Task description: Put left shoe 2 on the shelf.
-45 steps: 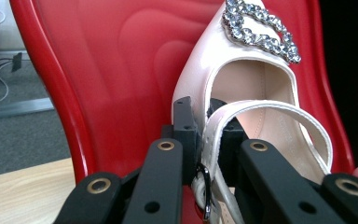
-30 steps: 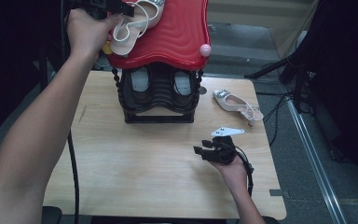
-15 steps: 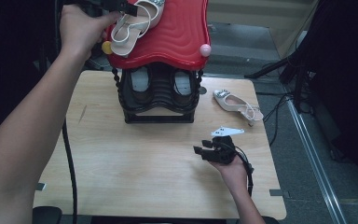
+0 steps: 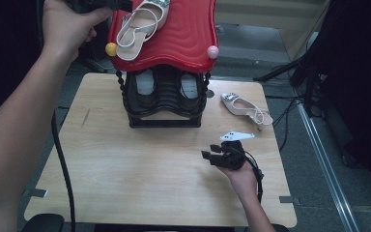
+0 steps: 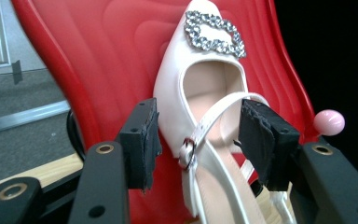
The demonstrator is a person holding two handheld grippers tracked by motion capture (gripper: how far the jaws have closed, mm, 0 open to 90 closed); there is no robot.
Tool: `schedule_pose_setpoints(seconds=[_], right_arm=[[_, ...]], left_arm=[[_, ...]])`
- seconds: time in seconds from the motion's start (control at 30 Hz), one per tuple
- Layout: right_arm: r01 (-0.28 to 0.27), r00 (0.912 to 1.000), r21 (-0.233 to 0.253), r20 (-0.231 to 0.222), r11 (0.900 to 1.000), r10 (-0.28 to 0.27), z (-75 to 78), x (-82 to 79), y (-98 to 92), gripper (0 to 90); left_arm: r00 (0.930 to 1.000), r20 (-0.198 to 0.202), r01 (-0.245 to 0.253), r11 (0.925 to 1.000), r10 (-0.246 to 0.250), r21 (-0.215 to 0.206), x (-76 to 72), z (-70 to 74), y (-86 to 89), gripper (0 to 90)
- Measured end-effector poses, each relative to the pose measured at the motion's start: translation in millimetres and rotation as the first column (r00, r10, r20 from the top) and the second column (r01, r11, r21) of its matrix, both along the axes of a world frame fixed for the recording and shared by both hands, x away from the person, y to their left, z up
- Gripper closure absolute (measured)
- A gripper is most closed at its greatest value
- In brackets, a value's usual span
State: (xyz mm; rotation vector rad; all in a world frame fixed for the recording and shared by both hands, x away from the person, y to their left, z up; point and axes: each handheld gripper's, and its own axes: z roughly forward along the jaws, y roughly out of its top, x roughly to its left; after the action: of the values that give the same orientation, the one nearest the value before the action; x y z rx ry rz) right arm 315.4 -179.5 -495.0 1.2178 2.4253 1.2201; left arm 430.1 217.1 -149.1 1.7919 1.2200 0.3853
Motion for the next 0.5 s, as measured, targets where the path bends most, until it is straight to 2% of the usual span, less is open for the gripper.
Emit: schedule_pose_setpoints(seconds=[0.23,0.4,0.5], right_arm=[[0.008,1.0,0.004,-0.002,1.0,-0.008,1.0,0.2,-2.0,53.3],[0.011,0.9999,0.001,-0.005,1.0,-0.011,1.9,1.3,-2.7,53.3],[0.012,0.9999,-0.003,-0.005,1.0,-0.012,1.7,1.5,-2.8,53.3]], left_arm=[[0.9999,0.003,-0.013,0.9999,0.013,0.009,-6.4,-3.9,16.5,48.6],[0.9998,0.0,-0.022,0.9997,0.022,-0.006,-9.1,-12.3,31.2,48.6],[0.9999,-0.009,-0.011,0.9994,0.01,-0.032,-10.7,-18.2,38.5,49.0]])
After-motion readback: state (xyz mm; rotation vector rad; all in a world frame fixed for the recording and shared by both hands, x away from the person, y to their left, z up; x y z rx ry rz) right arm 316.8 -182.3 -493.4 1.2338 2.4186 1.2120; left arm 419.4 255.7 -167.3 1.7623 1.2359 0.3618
